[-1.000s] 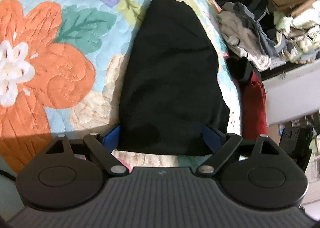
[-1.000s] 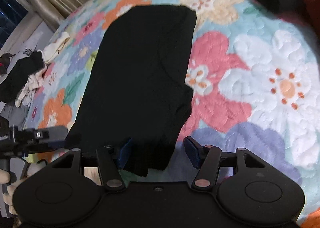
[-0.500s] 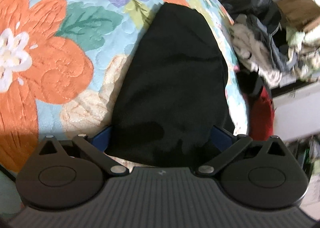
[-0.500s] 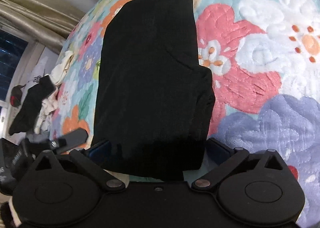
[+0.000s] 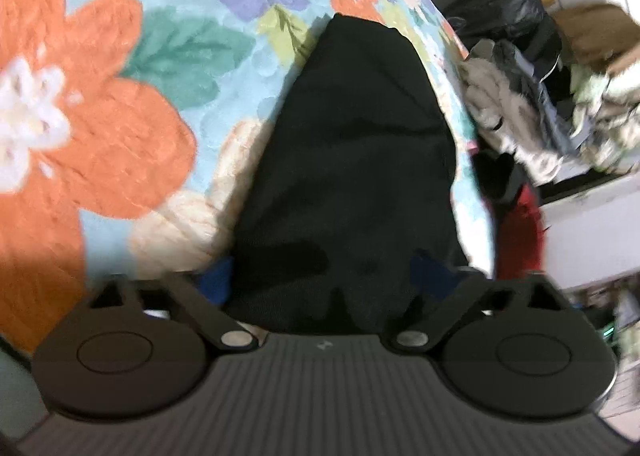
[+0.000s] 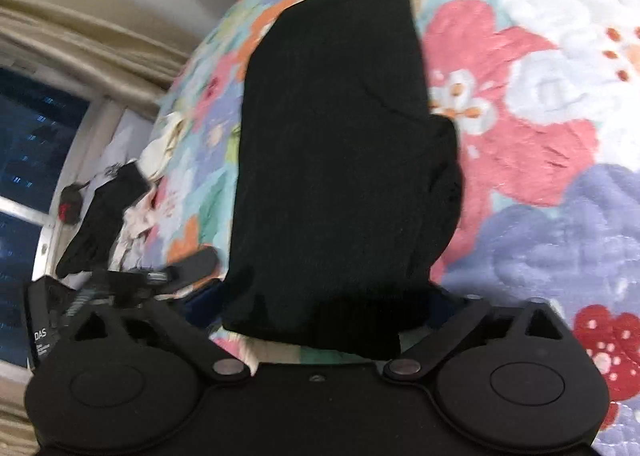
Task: Fold clothes
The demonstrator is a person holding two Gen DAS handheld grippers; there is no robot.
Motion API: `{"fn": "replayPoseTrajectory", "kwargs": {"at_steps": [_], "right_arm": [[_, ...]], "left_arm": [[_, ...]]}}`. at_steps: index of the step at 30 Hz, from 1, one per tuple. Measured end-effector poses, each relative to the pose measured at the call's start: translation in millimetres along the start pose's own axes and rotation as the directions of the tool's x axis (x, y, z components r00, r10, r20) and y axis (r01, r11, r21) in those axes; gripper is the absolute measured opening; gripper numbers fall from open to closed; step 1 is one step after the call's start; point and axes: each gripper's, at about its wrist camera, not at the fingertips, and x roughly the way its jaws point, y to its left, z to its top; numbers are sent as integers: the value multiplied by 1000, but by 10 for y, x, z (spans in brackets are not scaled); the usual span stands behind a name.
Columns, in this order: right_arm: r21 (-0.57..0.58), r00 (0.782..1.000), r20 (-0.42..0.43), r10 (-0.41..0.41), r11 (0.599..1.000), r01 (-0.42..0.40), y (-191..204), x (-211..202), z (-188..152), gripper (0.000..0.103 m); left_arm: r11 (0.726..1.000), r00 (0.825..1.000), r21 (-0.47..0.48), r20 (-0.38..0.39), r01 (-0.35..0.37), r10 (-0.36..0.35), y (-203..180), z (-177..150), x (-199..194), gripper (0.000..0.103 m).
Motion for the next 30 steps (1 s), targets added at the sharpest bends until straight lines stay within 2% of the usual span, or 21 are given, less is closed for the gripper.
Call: {"fn": "replayPoseTrajectory", "kwargs": {"at_steps": [1,2,3,5,7,11,14,16,17,18,19,20,23,25,26,27,30], "right_arm": [[23,1000,-6,26,999,-26,-26,-3,2,59],[46,999,-12,52,998,-51,-53,-4,4,40],[66,997,-12,73,995,-72,-81,-7,7,30],[72,996,9,85,994,-85,-96,-39,6,26],[64,993,40,107,992,-109,-70,-88,9,24],[54,985,98,140,988,-146,-38,-161,39,22],[73,987,95,127,988,-134,-54,-125,59,22],[79,988,89,123,988,-130,-73,-123,65,22],[87,988,87,125,987,-132,-84,-115,71,22],[97,988,86,128,986,-136,-99,-110,79,23],[114,988,85,129,984,-138,-119,-101,87,25],[140,988,86,125,981,-136,-154,-100,98,27],[218,993,87,77,971,-95,-258,-97,100,48],[242,993,95,69,966,-90,-298,-90,103,48],[233,992,98,75,968,-97,-299,-82,107,42],[205,992,99,78,974,-97,-276,-77,103,14],[82,990,90,113,989,-120,-88,-89,98,14]], "left_arm": [[999,1000,27,6,-26,25,-11,-6,-23,50],[999,1000,29,6,-27,27,9,2,-40,47],[1000,1000,3,2,-10,10,58,16,-61,42],[998,1000,-55,-5,29,-29,155,43,-101,40],[996,998,-72,-20,51,-53,168,41,-111,41],[991,995,-102,-35,88,-92,169,-7,-98,64],[986,994,-130,-20,103,-107,173,-32,-70,71],[987,995,-126,-9,94,-96,157,-39,-52,67],[990,997,-119,5,71,-71,143,-49,-55,46],[994,999,-98,16,43,-41,126,-57,-59,19],[997,1000,-71,23,16,-14,108,-64,-60,9],[997,1000,-72,30,11,-9,114,-74,-59,9],[995,999,-96,36,30,-26,153,-69,-61,9],[997,999,-79,40,25,-22,134,-65,-67,9],[997,999,-70,43,23,-20,124,-66,-69,9],[998,999,-57,45,18,-16,109,-67,-71,9],[1000,999,-8,50,15,-14,43,-53,-164,8]]}}
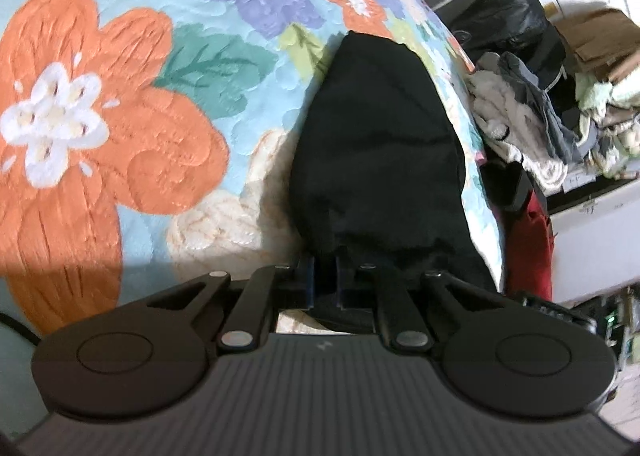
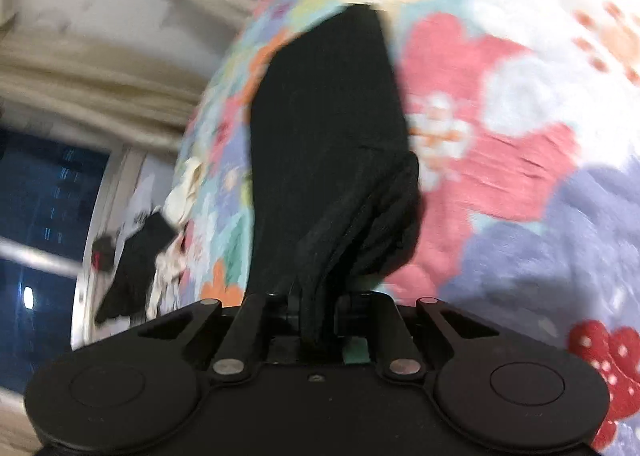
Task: Fold clothes
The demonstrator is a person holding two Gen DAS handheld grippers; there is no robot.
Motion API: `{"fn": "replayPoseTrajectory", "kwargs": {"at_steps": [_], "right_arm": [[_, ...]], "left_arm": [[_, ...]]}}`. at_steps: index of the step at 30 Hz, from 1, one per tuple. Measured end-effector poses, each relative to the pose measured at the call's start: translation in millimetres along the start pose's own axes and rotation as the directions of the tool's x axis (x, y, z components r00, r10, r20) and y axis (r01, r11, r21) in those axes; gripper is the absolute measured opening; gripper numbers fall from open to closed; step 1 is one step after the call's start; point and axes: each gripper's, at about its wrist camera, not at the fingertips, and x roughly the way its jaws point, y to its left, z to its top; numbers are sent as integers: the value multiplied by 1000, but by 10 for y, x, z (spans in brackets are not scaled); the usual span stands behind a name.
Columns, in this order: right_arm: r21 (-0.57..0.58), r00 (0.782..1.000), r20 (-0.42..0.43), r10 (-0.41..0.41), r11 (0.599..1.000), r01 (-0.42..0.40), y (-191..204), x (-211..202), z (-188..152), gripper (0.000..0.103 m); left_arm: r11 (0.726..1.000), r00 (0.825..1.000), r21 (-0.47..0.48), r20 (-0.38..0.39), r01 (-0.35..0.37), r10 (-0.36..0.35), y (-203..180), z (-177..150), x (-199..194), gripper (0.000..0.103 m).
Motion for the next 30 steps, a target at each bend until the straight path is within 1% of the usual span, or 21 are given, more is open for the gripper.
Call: {"fn": "replayPoseTrajectory", "kwargs": {"at_steps": [2,4,6,8,11,14,16,18,21,23,24,26,28,29,30], "right_arm": [[-57,999,-7,49,997,-49,145,-72,-22,14],[-93,995,-22,102,990,-104,285,-193,-62,14],[-91,991,-51,126,987,-130,371,-303,-126,14],[-59,987,-75,139,988,-144,373,-379,-209,15],[22,979,-115,167,986,-165,265,-400,-328,15],[67,975,-133,176,983,-169,192,-353,-314,15],[109,972,-129,199,977,-185,145,-316,-222,15],[149,971,-106,216,969,-199,95,-268,-13,15],[200,969,-58,241,954,-225,-20,-206,340,15],[272,969,-24,244,935,-229,-180,-159,590,15],[292,972,-9,236,930,-223,-228,-134,684,15],[268,979,-14,202,944,-191,-246,-63,851,15],[223,988,-28,150,965,-140,-197,14,939,15],[217,988,-38,148,967,-136,-200,39,964,16],[235,987,-39,155,962,-142,-222,62,979,17]], "left_arm": [[999,1000,46,12,15,-16,-70,31,-153,8],[996,998,73,23,48,-50,-117,40,-334,8],[993,995,65,19,98,-99,-117,7,-501,8],[991,992,44,0,128,-128,-92,-65,-585,8],[993,994,51,-26,109,-108,-99,-175,-569,8],[993,995,66,-52,94,-91,-129,-154,-469,8],[994,994,59,-60,91,-88,-158,-51,-376,8],[992,993,63,-61,107,-103,-242,136,-278,8],[986,994,131,-32,106,-103,-497,448,-146,8],[979,996,184,-12,89,-89,-676,650,-28,8],[978,997,193,-3,82,-83,-727,734,33,8],[981,998,181,7,62,-64,-748,883,209,8],[986,1000,166,12,17,-19,-714,947,398,8],[988,1000,152,15,1,-4,-677,952,474,8],[992,1000,129,16,-8,6,-631,957,538,8]]}}
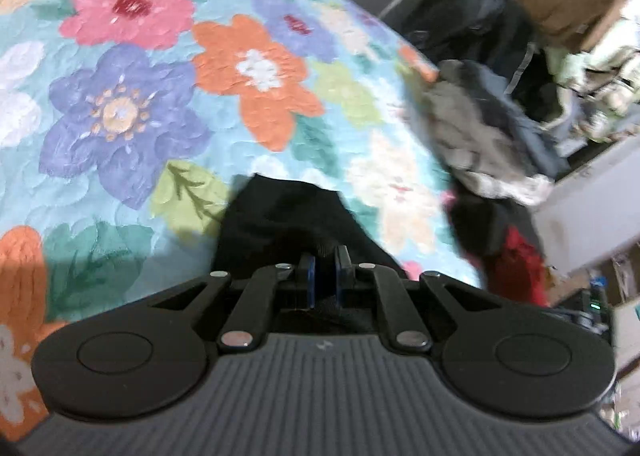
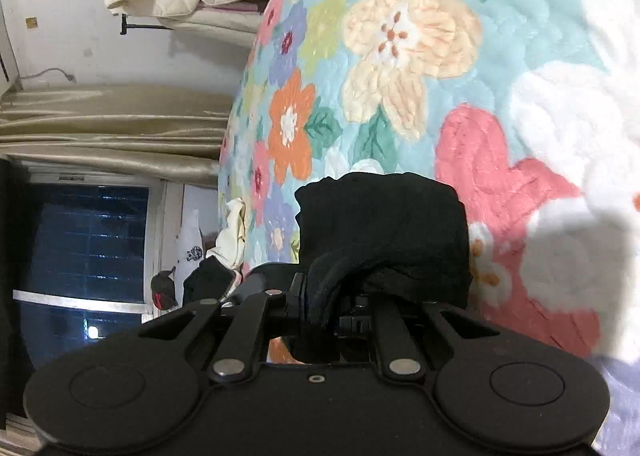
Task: Fold clothes
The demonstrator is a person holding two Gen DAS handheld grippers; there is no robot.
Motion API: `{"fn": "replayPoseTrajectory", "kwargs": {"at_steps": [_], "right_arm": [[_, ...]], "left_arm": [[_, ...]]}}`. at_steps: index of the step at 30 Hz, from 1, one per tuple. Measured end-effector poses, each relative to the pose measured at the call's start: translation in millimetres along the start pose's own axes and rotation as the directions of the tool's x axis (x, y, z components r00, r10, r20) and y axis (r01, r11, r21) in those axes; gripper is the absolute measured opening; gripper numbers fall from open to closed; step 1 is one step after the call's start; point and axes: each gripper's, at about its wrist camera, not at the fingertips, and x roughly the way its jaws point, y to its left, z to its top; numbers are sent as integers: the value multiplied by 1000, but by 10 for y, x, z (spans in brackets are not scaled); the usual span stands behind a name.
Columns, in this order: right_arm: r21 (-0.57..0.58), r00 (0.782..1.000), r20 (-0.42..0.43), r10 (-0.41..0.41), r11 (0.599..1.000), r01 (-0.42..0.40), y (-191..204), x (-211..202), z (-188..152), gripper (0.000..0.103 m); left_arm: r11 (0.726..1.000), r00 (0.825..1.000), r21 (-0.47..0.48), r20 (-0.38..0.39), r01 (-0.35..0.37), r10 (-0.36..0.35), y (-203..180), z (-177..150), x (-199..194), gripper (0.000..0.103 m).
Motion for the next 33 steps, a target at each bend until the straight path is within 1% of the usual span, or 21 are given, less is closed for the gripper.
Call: {"fn": "replayPoseTrajectory", "kwargs": {"at_steps": [2,4,6,8,10,11,14,16,18,20,22,24,26,27,28,29,30,31,32,33], "right_arm": [[31,1000,-13,18,999,-17,-10,103,65,19],[21,1000,-2,-3,1000,3,5,153,175,23],[3,998,50,-27,1000,26,11,143,290,39],[-42,993,117,-18,999,23,13,37,347,41],[-89,987,158,-21,995,35,29,-101,378,43],[-108,984,175,-21,993,40,47,-167,381,47],[-166,983,182,-6,985,37,129,-298,349,48],[-218,986,167,-31,974,67,204,-294,269,49],[-277,986,151,-67,955,107,277,-278,172,49],[-331,982,148,-118,930,161,308,-284,55,49],[-368,975,149,-164,906,208,313,-269,-29,49],[-401,965,154,-210,880,256,314,-221,-66,49],[-431,955,154,-255,852,297,315,-124,-59,49],[-447,950,155,-271,838,312,317,-80,-57,47],[-468,944,161,-288,820,330,323,-37,-61,44],[-494,935,177,-306,794,354,338,11,-71,28],[-521,929,196,-314,769,370,359,42,-76,15],[-549,923,219,-317,742,385,389,62,-77,13],[-573,917,243,-317,716,399,421,76,-79,11],[-589,913,267,-310,697,409,453,71,-79,10]], "left_arm": [[999,1000,-49,14,-2,2,84,9,73,8],[997,999,-75,43,5,-1,115,60,99,8],[995,996,-99,86,28,-19,145,120,97,8],[991,993,-119,115,54,-40,181,148,85,8],[991,992,-122,123,54,-39,218,160,81,8],[991,991,-121,129,52,-37,237,160,85,9],[994,992,-105,124,36,-23,253,150,136,10],[997,990,-77,143,18,-7,226,144,127,15],[999,982,-49,191,12,-2,187,147,42,34],[1000,969,-19,245,14,-9,135,161,-74,40],[1000,963,25,270,15,-21,72,180,-166,45],[996,970,91,243,-7,-15,-24,184,-178,46],[984,982,175,188,-44,11,-133,147,-111,46],[974,987,215,160,-70,35,-180,119,-58,46],[959,989,263,133,-106,73,-231,79,9,46],[940,986,306,122,-148,115,-269,40,85,46],[919,980,344,120,-190,158,-300,3,164,46],[895,972,382,120,-231,200,-331,-35,244,46],[869,960,409,136,-278,243,-344,-63,322,45],[836,941,431,172,-339,293,-342,-82,414,44]]}}
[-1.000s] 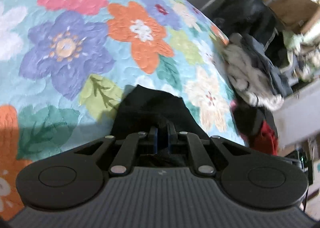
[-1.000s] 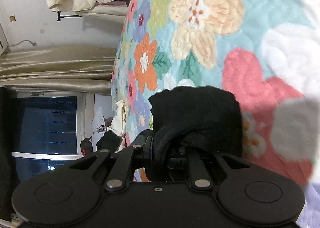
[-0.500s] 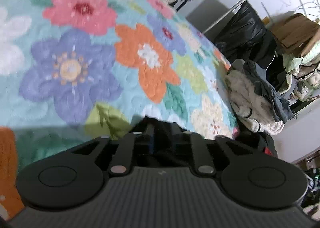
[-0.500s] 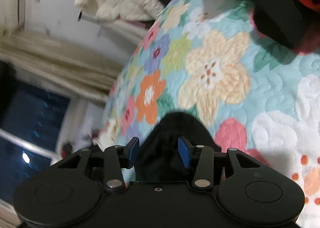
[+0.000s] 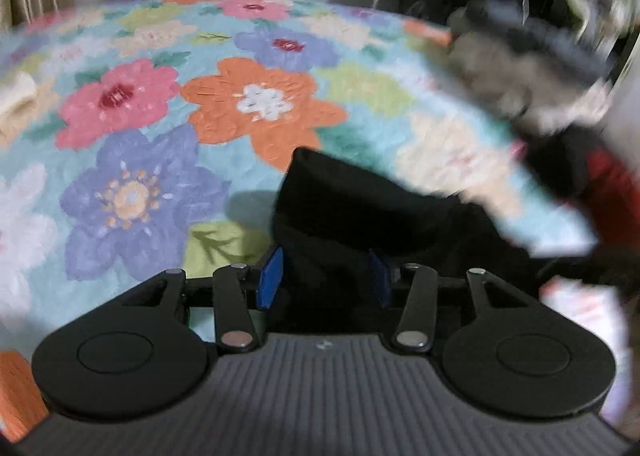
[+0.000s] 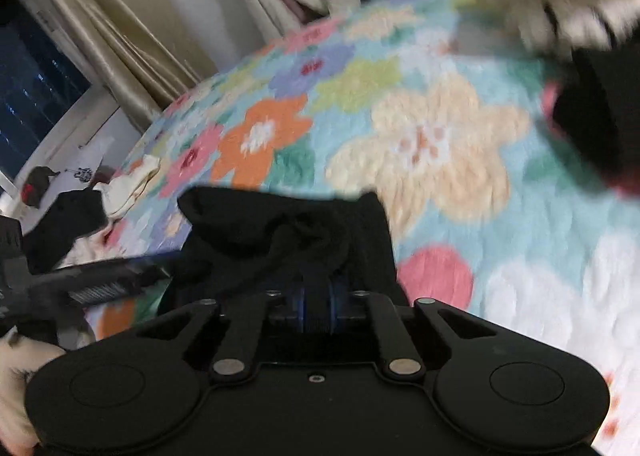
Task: Fold clothes
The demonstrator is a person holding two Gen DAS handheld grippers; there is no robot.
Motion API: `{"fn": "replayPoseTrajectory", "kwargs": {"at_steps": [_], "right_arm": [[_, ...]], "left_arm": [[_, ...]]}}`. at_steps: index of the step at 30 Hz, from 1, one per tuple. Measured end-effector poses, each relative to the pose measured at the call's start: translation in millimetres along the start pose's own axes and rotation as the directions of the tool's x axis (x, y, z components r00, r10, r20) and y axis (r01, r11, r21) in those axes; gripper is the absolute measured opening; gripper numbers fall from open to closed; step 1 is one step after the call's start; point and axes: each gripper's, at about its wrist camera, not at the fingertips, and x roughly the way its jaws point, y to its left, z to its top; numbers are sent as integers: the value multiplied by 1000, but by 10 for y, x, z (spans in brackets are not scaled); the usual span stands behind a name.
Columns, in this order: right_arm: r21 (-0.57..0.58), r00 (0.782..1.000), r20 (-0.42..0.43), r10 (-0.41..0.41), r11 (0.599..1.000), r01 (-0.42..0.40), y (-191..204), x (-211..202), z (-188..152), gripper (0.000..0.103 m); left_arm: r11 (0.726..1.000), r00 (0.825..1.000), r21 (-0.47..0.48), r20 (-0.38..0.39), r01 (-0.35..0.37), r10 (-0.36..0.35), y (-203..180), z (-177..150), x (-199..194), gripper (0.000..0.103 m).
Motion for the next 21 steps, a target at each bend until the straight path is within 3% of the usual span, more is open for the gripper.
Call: {"fn": "replayPoseTrajectory", "kwargs": {"at_steps": [3,6,11,13,15,16,18,21], "right_arm": [[-53,998,38,-60,997,62,13,3,42,9],[-46,995,24,-97,994,98,-56,30,27,9],[61,995,-5,-97,993,97,-243,47,22,10],[113,995,-6,-100,989,100,-314,3,22,14],[186,995,-8,-101,977,101,-402,-53,0,35],[237,995,-8,-100,967,99,-462,-105,-18,40],[340,999,7,-51,939,46,-560,-275,-106,40],[415,997,40,61,907,-72,-570,-528,-246,40]], "left_arm": [[995,994,19,42,-98,97,25,-48,111,47],[990,990,-78,70,-114,120,190,-51,77,47],[980,986,-130,54,-151,159,375,-42,-49,46],[978,991,-164,21,-127,132,443,-69,-166,47],[975,996,-203,-14,-94,93,520,-106,-269,50],[970,997,-233,-32,-72,67,567,-143,-312,52],[954,998,-298,-60,-32,15,659,-240,-402,60],[927,994,-372,-75,43,-77,726,-445,-429,62]]}}
